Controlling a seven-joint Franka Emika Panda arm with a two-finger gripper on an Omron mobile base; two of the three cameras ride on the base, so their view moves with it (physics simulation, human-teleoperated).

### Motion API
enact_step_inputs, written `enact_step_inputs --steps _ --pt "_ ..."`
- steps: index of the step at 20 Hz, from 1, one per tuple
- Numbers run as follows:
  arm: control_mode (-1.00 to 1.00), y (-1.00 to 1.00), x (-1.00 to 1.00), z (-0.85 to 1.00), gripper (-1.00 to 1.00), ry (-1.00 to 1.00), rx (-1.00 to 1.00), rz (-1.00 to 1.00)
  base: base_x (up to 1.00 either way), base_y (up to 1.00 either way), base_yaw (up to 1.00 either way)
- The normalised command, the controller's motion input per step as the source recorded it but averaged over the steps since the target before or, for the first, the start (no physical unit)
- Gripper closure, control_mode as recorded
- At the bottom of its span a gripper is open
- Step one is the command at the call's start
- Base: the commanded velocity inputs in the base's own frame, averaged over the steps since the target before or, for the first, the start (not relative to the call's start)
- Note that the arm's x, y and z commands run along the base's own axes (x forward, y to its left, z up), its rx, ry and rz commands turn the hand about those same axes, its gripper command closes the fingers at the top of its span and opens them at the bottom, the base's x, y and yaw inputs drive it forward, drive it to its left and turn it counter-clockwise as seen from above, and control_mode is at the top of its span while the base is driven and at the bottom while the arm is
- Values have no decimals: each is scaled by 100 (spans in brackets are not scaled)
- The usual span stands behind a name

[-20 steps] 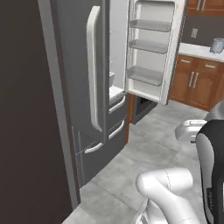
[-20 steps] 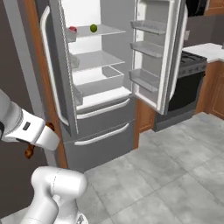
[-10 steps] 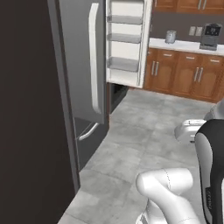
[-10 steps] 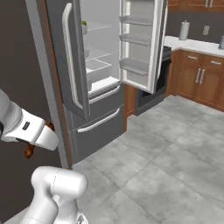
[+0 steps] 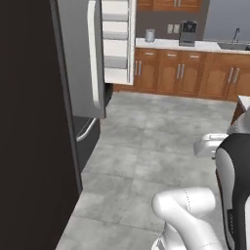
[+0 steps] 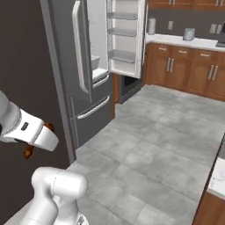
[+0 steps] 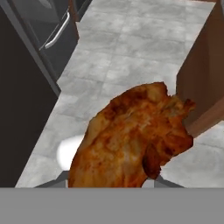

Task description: Gather the lime and onion from the fridge and place them on a tray on the dining counter. Then gather the chicken drumsticks from the fridge and place them on the other tray.

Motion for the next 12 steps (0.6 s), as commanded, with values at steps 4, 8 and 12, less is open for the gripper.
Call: enact_step_inputs --steps 4,8,12 --pt "100 0 0 0 100 0 0 0 -99 -6 -23" --pt "100 0 0 0 100 0 0 0 -49 -65 -16" --pt "100 0 0 0 100 0 0 0 -4 -97 -16"
